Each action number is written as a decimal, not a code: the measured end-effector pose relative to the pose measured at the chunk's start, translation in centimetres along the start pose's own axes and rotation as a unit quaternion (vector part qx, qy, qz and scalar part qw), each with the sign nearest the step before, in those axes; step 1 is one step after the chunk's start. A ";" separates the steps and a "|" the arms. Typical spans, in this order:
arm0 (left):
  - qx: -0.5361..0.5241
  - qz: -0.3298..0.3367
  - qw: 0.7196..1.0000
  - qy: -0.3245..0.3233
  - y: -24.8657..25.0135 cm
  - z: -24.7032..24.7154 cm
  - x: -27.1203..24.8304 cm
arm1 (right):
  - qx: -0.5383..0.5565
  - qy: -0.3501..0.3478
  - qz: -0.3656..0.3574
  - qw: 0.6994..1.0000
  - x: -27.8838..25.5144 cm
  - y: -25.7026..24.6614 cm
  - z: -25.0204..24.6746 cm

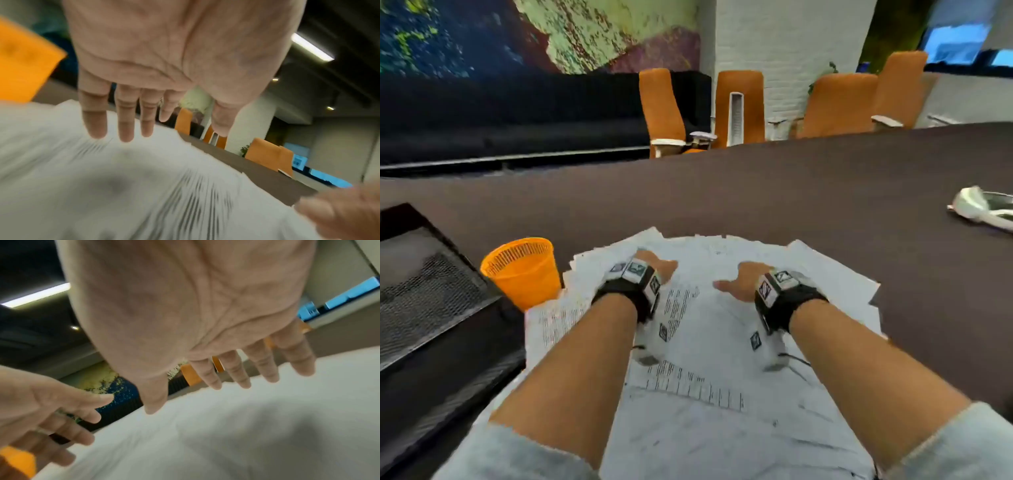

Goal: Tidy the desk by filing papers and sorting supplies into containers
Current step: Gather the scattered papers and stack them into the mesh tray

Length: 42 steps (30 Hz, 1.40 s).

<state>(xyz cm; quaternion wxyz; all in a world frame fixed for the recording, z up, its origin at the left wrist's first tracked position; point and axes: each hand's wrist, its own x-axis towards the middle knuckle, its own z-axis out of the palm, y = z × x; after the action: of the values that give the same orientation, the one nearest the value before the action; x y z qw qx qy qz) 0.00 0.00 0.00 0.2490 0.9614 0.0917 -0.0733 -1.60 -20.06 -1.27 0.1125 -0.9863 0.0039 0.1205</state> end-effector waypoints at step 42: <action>-0.397 -0.062 0.907 -0.124 -5.9 6.5 -7.6 | 0.422 -0.005 0.061 0.905 -9.3 8.2 6.0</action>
<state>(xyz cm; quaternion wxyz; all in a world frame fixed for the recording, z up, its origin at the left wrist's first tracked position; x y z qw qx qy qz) -9.31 0.83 -6.93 0.6147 0.7584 0.1411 -0.1644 -12.29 -26.93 -6.53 0.5107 -0.8439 0.1138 0.1188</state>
